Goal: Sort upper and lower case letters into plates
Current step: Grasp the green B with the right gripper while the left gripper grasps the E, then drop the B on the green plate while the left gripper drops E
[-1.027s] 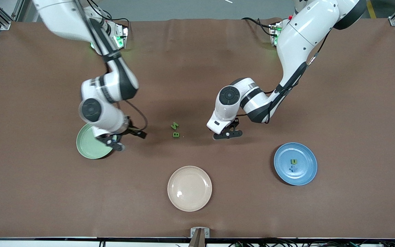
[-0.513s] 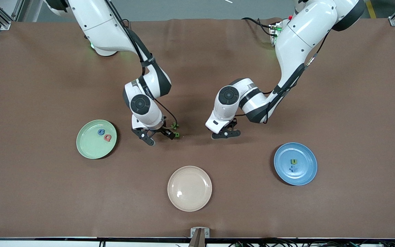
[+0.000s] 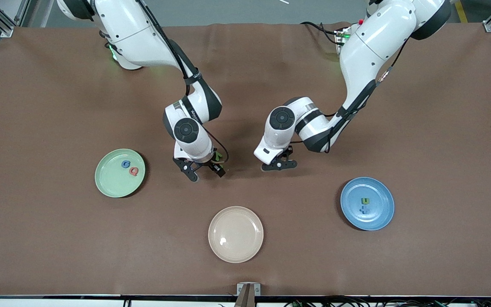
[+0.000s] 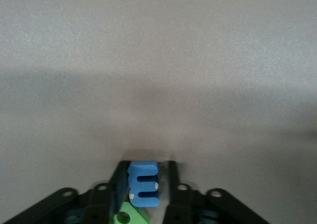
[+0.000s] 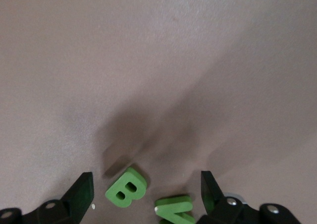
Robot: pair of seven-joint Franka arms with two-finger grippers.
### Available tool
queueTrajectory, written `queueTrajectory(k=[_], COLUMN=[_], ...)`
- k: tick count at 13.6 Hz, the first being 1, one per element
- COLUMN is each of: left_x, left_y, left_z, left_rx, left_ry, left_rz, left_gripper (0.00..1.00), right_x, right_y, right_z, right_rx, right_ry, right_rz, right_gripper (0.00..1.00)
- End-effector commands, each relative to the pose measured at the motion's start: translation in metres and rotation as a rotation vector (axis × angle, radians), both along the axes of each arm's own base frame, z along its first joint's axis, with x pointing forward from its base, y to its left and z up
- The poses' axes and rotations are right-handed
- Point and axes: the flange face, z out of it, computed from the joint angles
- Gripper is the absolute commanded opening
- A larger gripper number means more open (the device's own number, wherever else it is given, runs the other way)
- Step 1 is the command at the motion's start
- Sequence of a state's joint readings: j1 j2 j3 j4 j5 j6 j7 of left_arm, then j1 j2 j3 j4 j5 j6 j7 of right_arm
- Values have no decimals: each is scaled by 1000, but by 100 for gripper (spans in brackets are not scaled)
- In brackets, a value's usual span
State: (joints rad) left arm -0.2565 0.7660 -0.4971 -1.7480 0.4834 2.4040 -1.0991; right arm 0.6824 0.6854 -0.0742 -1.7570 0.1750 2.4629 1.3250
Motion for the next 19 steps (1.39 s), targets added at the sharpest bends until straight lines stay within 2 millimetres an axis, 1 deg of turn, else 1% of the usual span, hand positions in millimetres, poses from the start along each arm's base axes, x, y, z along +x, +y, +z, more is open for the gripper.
queueTrajectory(k=[1,4,5,6,8,10,11,12,13,14,15,17,18,19], left_x=[5,21,34,50,68,95,108,122,131,137,142,154,157,158], left_y=[5,16,30,49,75,120,148,180,202,220,239,270,284,292], left_z=[5,40,54,67,92,108,114,114,113,105,95,83,75,66], left_rx=[1,13,16,16,36,45,54,63,69,72,76,74,72,68], left_ry=[-21,-60,-78,-100,-126,-153,-161,-159,-155,-141,-125,-112,-100,-87], left_rz=[10,32,51,77,93,110,91,79,56,31,26,29,34,42], left_gripper=[5,3,3,3,3,3,3,3,3,3,3,4,9,13], right_x=[3,0,-3,-4,-5,-4,-3,-1,0,0,1,3,3,3], right_y=[15,23,26,27,29,27,25,23,22,22,22,22,22,22], right_z=[-10,-15,-15,-16,-16,-16,-16,-15,-16,-15,-14,-13,-13,-13], right_rx=[-11,-14,-14,-17,-17,-44,-65,-75,-77,-76,-75,-72,-73,-73], right_ry=[-11,-10,-10,-10,-10,-27,-40,-46,-46,-47,-48,-52,-53,-53], right_rz=[-33,-30,-24,-23,-19,18,44,54,57,57,58,60,61,61], right_gripper=[90,83,82,79,74,65,59,53,48,44,44,44,44,39])
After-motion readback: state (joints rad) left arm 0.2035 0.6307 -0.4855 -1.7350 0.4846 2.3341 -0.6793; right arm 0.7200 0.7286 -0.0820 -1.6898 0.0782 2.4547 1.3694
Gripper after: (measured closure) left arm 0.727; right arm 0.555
